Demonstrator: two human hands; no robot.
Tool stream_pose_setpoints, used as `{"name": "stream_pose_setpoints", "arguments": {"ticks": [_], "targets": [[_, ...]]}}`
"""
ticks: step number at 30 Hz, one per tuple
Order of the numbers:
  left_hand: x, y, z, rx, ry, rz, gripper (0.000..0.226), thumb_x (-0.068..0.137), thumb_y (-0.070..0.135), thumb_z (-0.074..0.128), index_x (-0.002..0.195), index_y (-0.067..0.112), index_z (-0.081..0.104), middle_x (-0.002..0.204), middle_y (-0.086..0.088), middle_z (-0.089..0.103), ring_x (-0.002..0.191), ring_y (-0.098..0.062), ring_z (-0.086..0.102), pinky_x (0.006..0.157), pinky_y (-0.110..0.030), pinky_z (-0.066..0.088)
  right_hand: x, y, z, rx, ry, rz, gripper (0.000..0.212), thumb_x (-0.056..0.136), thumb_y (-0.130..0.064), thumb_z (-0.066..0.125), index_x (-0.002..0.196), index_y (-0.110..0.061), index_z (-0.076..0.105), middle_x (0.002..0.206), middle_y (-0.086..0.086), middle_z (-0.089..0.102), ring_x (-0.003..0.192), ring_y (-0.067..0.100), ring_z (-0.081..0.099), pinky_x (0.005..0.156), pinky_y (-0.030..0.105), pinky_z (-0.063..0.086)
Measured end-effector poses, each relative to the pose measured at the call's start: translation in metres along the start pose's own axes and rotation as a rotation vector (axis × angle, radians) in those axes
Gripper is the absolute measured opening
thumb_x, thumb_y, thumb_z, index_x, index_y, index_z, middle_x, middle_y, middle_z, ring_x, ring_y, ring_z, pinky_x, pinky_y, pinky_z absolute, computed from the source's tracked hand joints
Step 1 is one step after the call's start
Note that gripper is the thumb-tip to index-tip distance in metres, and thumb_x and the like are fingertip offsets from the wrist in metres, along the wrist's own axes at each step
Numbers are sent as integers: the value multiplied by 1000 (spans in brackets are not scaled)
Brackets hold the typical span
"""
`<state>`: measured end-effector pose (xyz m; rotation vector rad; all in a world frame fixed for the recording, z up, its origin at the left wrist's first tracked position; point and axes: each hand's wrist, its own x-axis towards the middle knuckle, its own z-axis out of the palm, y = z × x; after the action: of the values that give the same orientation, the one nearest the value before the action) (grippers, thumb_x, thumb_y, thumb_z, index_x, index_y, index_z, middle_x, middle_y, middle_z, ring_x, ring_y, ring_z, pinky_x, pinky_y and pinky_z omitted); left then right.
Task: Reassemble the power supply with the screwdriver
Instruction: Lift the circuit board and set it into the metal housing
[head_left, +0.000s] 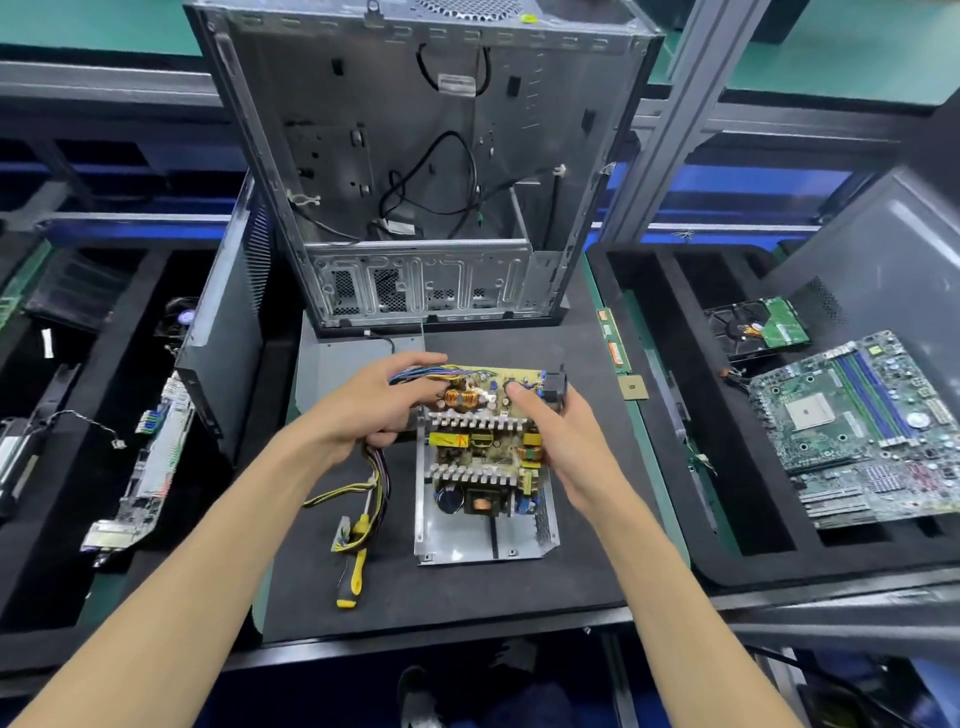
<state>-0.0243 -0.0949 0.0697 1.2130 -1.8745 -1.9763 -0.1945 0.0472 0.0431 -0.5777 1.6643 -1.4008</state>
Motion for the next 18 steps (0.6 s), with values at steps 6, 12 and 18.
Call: {"name": "stream_pose_setpoints", "arguments": {"ticks": [6,12,18], "targets": [[7,-8,0,66,100,23,41,99,1,46,113,34,67,58,7,59,40,-9,18,38,-17,15,-3,7,2,-149,71,-134,21,89,-42,75,101,-25,69,99,-8,76,94,10,70,88,35,55],[6,-20,1,143,85,-17,62,93,-7,28,91,37,73,63,-4,55,42,-11,16,40,-17,15,-6,8,3,-252,188,-210,38,93,-47,66,77,-13,62,69,5,64,57,12,43,56,21,36],[4,-26,-1,233,72,-10,53,96,-5,36,90,33,72,42,8,36,36,-10,18,38,-18,16,-4,17,-2,-419,256,-180,24,88,-48,73,100,-29,63,107,-15,50,121,15,43,107,45,41]]}}
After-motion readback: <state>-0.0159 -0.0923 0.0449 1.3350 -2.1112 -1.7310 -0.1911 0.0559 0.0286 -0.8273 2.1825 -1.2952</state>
